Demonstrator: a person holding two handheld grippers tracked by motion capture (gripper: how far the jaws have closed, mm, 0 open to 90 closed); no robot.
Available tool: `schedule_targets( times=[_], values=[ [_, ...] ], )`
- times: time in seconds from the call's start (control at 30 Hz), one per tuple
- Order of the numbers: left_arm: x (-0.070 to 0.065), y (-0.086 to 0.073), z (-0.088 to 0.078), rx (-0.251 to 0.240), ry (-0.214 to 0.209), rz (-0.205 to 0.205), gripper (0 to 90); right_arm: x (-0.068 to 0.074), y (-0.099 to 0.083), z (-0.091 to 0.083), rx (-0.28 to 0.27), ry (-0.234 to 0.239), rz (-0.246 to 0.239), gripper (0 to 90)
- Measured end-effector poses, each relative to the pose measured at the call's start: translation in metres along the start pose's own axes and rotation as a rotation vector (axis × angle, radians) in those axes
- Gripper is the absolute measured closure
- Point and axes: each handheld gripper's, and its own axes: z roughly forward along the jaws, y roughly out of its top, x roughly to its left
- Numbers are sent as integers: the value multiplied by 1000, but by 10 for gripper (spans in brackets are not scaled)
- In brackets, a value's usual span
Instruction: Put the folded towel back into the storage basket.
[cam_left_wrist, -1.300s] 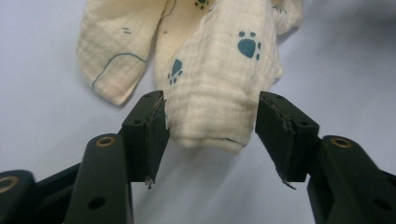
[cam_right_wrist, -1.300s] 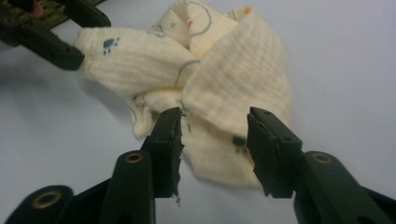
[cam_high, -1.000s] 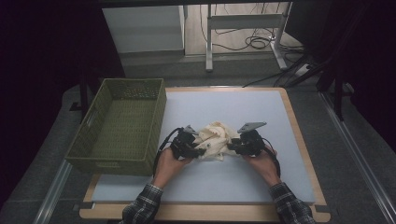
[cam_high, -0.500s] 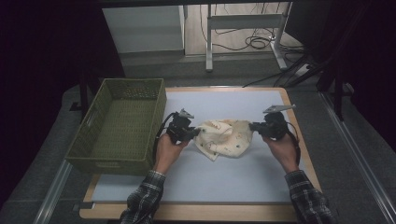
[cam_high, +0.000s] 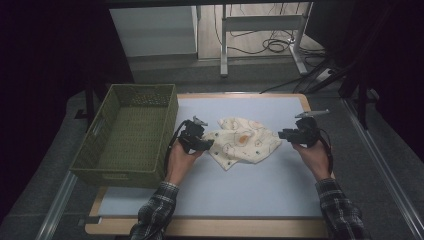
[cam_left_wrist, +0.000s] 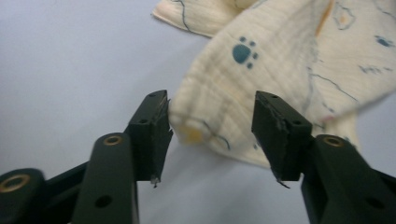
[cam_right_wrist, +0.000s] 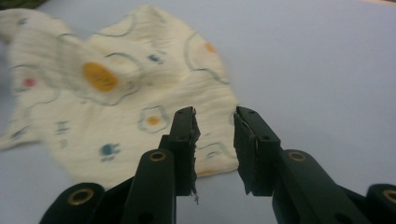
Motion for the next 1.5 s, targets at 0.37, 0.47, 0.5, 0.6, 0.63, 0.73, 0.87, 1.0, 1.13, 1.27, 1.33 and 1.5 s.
schedule_targets(
  times=[0.37,0.47,0.5,0.6,0.63,0.73,0.87,1.0,1.13,1.27,1.33,1.5],
  values=[
    [-31,-30,-14,-3,-159,64,477,53,-28,1,46,177,-123,674],
    [-48,-32,2,11,-197,98,476,69,-33,18,68,206,-152,643],
    [-52,-32,6,15,-203,102,476,69,-33,18,68,206,-152,643],
    [-64,-31,24,22,-205,137,468,70,-34,29,77,187,-171,628],
    [-67,-30,29,25,-200,148,466,67,-33,31,79,170,-168,627],
    [-73,-29,39,31,-151,180,489,43,-30,28,55,80,-131,637],
    [-76,-28,38,40,-131,192,633,15,-29,22,38,-24,-88,671],
    [-75,-29,37,41,-154,184,829,-6,-27,26,30,-53,-40,656],
    [-67,-31,34,53,-202,159,877,-11,-25,38,35,-64,-26,600],
    [-63,-37,26,43,-226,150,878,-9,-25,47,62,-66,-51,806],
    [-60,-41,19,33,-232,143,878,-5,-24,46,76,-64,-50,859],
    [-50,-53,0,10,-241,111,878,10,-29,26,64,-49,-91,863]
  ],
)
